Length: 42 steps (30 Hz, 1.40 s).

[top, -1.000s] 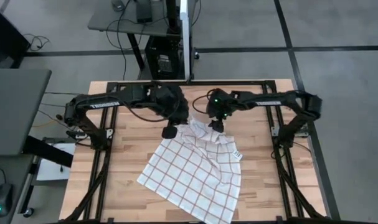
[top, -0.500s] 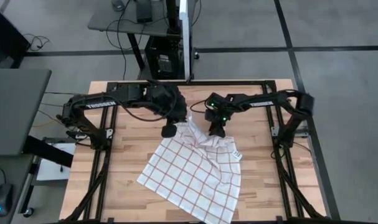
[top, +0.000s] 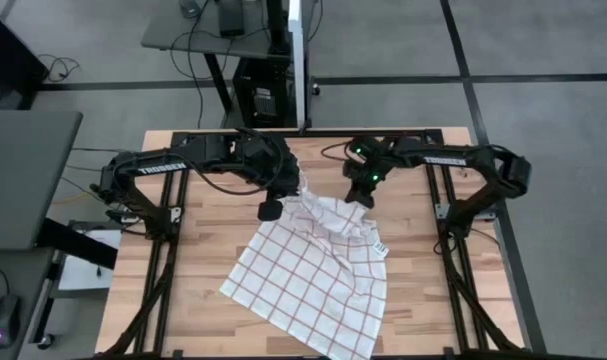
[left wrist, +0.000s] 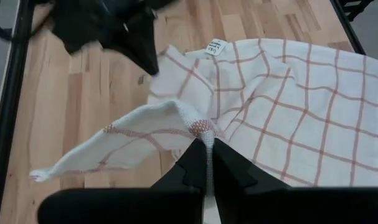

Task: Roll towel
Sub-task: Fold the white towel

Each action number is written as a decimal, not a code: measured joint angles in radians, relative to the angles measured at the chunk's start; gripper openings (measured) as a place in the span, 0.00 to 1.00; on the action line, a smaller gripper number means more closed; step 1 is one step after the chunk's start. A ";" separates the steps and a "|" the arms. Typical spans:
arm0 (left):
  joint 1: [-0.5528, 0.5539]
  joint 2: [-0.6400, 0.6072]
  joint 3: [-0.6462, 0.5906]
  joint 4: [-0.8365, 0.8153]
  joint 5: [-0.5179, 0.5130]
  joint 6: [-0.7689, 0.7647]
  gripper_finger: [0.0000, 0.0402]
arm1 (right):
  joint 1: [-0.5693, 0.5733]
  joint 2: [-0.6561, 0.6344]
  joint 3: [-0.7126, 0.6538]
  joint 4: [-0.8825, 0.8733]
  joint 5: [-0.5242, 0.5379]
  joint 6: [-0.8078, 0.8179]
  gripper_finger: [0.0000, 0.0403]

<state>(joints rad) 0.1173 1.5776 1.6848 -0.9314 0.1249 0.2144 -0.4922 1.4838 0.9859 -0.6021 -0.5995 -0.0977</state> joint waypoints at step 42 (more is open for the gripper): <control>0.000 0.000 -0.006 0.002 -0.003 -0.010 0.00 | 0.106 0.116 0.000 -0.146 0.024 -0.084 0.03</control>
<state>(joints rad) 0.1173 1.5780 1.6791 -0.9293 0.1215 0.2047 -0.3863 1.6001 0.9855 -0.7483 -0.5751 -0.1818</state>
